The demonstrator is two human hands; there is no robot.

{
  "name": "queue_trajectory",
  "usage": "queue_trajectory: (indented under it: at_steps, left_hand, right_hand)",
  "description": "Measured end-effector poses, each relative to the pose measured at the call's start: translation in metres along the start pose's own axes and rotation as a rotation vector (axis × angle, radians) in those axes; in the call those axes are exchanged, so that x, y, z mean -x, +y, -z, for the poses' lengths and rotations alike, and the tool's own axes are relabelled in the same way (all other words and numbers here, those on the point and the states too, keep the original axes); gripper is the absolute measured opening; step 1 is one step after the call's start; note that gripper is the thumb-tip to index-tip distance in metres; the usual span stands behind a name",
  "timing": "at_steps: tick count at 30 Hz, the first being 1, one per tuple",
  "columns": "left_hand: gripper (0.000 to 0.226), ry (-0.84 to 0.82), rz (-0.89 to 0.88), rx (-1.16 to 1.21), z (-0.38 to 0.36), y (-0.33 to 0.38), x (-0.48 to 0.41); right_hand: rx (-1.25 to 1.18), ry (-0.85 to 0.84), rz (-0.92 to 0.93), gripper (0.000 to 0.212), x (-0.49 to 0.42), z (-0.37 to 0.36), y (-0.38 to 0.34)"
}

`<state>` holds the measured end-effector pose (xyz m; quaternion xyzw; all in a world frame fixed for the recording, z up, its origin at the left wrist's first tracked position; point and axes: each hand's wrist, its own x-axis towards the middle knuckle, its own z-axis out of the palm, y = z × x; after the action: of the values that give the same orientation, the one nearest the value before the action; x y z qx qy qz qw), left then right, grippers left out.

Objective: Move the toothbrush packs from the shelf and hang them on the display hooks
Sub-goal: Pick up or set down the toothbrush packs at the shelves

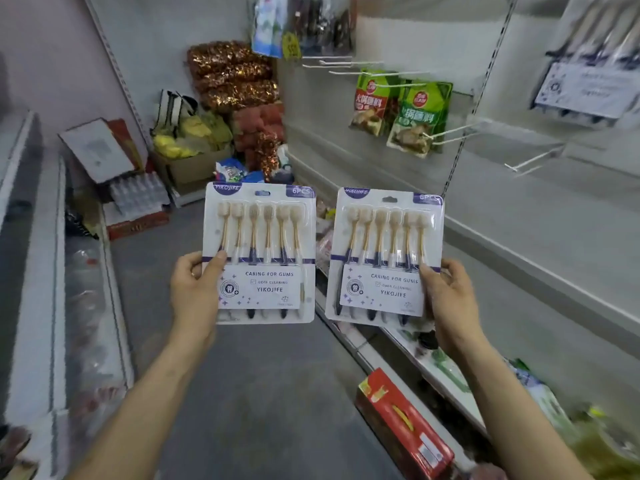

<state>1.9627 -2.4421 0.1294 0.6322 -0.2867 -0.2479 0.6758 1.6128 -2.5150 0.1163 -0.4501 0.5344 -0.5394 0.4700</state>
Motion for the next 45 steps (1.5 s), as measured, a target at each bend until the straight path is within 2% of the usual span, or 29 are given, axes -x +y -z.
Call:
queue_trajectory:
  at_steps: [3, 6, 10, 15, 25, 34, 38, 45]
  left_hand:
    - [0.022, -0.067, -0.011, 0.028, -0.039, 0.004, -0.048]
    - [0.027, -0.115, -0.011, 0.049, -0.077, 0.001, -0.085]
    - [0.029, -0.262, -0.013, 0.096, -0.141, 0.005, -0.121]
    - [0.006, -0.496, -0.033, 0.138, -0.227, 0.013, -0.158]
    - [0.015, -0.831, -0.021, 0.239, -0.346, 0.058, -0.200]
    - [0.023, -0.914, -0.058, 0.321, -0.405, 0.106, -0.196]
    - [0.055, -0.882, -0.076, 0.355, -0.416, 0.126, -0.200]
    - [0.033, -0.854, -0.101, 0.409, -0.413, 0.137, -0.210]
  right_hand:
    - [0.002, 0.098, 0.030, 0.019, -0.039, -0.009, -0.015]
    - [0.024, 0.184, 0.059, 0.020, -0.060, -0.007, -0.025]
    - [0.038, 0.312, 0.080, 0.020, -0.087, 0.002, -0.043]
    - [-0.020, 0.530, 0.109, 0.017, -0.096, 0.012, -0.063]
    - [-0.067, 0.854, 0.271, 0.009, -0.093, 0.018, -0.114]
    - [0.005, 0.897, 0.421, 0.014, -0.112, 0.034, -0.180]
    - [0.014, 0.886, 0.477, 0.010, -0.122, 0.041, -0.207]
    - [-0.034, 0.851, 0.495, 0.011, -0.145, 0.052, -0.233]
